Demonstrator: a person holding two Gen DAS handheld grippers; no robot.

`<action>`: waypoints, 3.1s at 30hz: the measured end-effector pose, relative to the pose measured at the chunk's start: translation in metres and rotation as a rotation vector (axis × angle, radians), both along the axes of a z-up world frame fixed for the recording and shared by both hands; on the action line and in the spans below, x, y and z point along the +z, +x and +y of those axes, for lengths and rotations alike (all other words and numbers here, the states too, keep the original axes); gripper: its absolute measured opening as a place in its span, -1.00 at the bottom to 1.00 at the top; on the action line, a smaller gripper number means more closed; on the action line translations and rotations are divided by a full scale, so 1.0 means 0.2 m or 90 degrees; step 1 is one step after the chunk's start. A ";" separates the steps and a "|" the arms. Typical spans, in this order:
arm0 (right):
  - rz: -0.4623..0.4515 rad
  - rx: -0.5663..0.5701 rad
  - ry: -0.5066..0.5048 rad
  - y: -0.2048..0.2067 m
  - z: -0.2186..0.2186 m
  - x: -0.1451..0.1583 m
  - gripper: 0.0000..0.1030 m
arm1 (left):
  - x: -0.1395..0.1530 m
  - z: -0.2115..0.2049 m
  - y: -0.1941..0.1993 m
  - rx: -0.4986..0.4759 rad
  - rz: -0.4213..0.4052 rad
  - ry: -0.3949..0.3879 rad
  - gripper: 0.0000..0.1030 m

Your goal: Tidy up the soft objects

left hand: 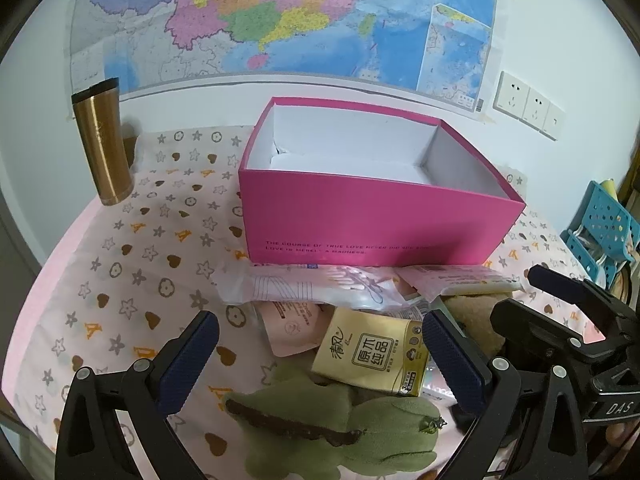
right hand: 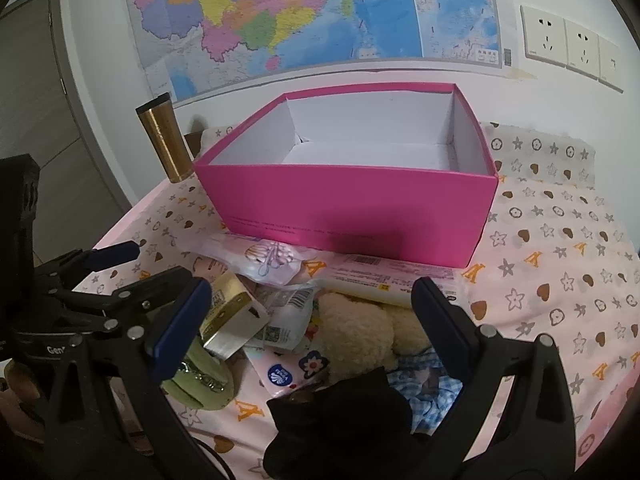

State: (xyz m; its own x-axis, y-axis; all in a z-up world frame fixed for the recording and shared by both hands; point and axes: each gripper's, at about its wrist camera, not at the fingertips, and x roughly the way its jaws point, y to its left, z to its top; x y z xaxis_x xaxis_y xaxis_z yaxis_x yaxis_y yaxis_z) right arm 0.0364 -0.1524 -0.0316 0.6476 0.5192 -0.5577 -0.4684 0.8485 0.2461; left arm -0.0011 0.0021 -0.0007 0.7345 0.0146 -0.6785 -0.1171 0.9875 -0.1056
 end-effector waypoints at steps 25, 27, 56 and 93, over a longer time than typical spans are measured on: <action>0.012 0.013 0.007 0.02 0.02 -0.01 0.95 | 0.00 0.00 0.00 0.001 -0.002 -0.001 0.99; 0.011 0.014 0.007 0.02 0.02 -0.01 0.95 | 0.00 0.01 0.00 0.001 -0.002 -0.002 0.99; 0.147 0.136 -0.005 0.34 0.30 -0.10 -0.11 | -0.14 0.40 0.27 0.006 0.069 -0.028 0.61; 0.194 0.161 0.039 0.41 0.27 -0.11 -0.79 | -0.14 0.41 0.30 -0.186 0.119 -0.228 -0.19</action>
State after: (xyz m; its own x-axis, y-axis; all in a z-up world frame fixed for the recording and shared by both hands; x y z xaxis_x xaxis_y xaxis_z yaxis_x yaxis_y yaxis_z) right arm 0.1174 -0.0984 -0.0528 0.3048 0.6793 -0.6676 -0.5585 0.6953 0.4524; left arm 0.0587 0.0838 -0.0294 0.5378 -0.4318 -0.7241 0.1097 0.8874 -0.4478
